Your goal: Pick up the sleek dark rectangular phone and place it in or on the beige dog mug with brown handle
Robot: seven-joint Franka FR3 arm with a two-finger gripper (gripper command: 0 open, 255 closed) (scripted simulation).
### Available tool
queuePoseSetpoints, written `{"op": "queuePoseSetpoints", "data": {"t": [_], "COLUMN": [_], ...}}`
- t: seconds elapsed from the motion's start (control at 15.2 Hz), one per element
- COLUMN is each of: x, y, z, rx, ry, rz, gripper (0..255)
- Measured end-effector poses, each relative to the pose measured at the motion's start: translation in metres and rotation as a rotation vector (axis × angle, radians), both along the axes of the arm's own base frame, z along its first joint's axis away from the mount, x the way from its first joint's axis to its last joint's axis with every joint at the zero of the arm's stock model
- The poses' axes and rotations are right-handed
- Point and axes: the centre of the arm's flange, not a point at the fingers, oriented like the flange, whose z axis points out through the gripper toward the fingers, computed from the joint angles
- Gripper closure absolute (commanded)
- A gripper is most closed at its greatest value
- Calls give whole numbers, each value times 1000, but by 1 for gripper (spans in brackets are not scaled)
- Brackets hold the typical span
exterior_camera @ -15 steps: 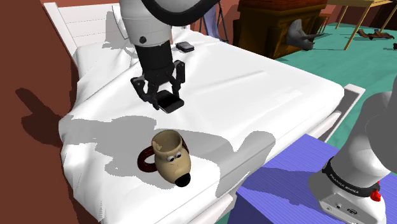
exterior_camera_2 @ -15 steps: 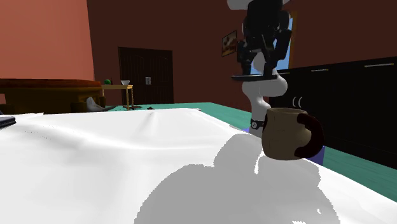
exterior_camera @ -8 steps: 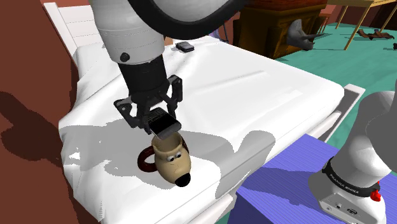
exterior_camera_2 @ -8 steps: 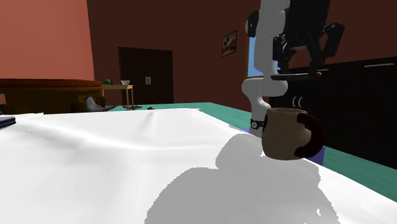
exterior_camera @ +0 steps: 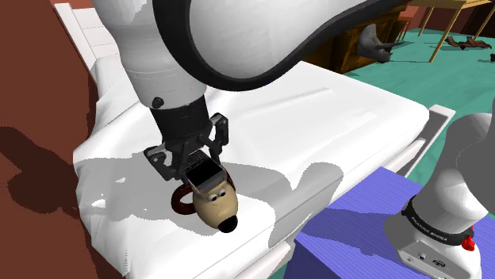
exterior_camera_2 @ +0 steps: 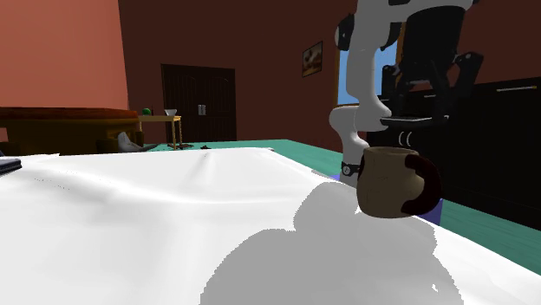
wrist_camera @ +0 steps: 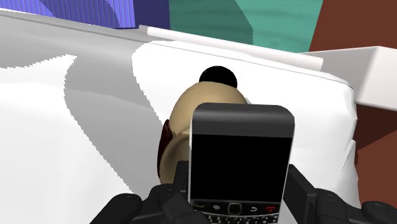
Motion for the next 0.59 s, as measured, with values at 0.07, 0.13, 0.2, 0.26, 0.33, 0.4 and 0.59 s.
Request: {"op": "queuePoseSetpoints", "data": {"t": [0.07, 0.13, 0.2, 0.26, 0.33, 0.4, 0.59], "x": [1, 1, 2, 1, 1, 0, 0], "y": [0, -1, -1, 0, 0, -1, 0], "z": [-5, -10, -16, -22, -27, -32, -42], "rx": [0, 0, 0, 0, 0, 0, 1], "ry": [0, 0, 0, 0, 0, 0, -2], "rz": [0, 0, 0, 0, 0, 0, 0], "gripper": [255, 255, 255, 255, 255, 255, 255]}}
